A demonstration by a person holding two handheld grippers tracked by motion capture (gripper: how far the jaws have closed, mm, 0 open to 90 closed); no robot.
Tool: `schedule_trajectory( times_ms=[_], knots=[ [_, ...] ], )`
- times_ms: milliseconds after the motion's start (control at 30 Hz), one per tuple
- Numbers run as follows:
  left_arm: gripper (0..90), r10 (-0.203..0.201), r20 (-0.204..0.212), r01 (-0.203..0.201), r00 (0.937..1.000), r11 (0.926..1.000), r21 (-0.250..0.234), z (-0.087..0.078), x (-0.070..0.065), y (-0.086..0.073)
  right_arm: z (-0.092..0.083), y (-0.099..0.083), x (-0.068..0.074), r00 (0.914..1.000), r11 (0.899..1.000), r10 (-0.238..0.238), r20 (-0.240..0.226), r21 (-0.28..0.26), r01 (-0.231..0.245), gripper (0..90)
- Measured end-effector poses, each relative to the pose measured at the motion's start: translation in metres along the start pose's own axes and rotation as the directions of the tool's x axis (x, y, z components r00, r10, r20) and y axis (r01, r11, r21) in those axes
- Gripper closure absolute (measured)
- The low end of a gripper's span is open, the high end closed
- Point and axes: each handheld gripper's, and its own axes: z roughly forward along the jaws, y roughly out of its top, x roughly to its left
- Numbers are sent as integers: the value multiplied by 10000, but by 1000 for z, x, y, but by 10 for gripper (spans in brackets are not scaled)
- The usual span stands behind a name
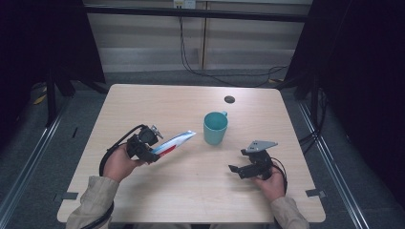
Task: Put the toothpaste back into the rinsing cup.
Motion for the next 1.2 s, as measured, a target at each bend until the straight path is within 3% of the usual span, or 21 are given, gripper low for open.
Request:
schedule_trajectory(
  times_ms=[200, 500, 667, 700, 867, 1200],
  knots=[
    [727, 43, 77, -40, 10000, 9988, -485, -9, -6, 9, 4, 19, 9, 9968, 9995, 198, -776, -249, -218, 151],
    [728, 263, 246, -238, 9994, 9949, -979, -17, -16, 21, 8, 37, 20, 9903, 9993, 319, -1352, -147, -342, 161],
    [728, 333, 231, -302, 9992, 9920, -1225, -24, -20, 29, 9, 46, 22, 9823, 9976, 607, -1774, -229, -658, 168],
    [728, 488, 159, -466, 9987, 9915, -1215, -26, -21, 31, 9, 48, 22, 9815, 9972, 629, -1807, -292, -693, 169],
    [727, 526, 159, -499, 9985, 9885, -1426, -32, -26, 39, 8, 59, 23, 9745, 9953, 717, -2124, -492, -840, 182],
    [727, 855, 280, -792, 9959, 9808, -1782, -31, -37, 56, 12, 73, 29, 9729, 9965, 570, -2239, -476, -693, 226]
  ],
)
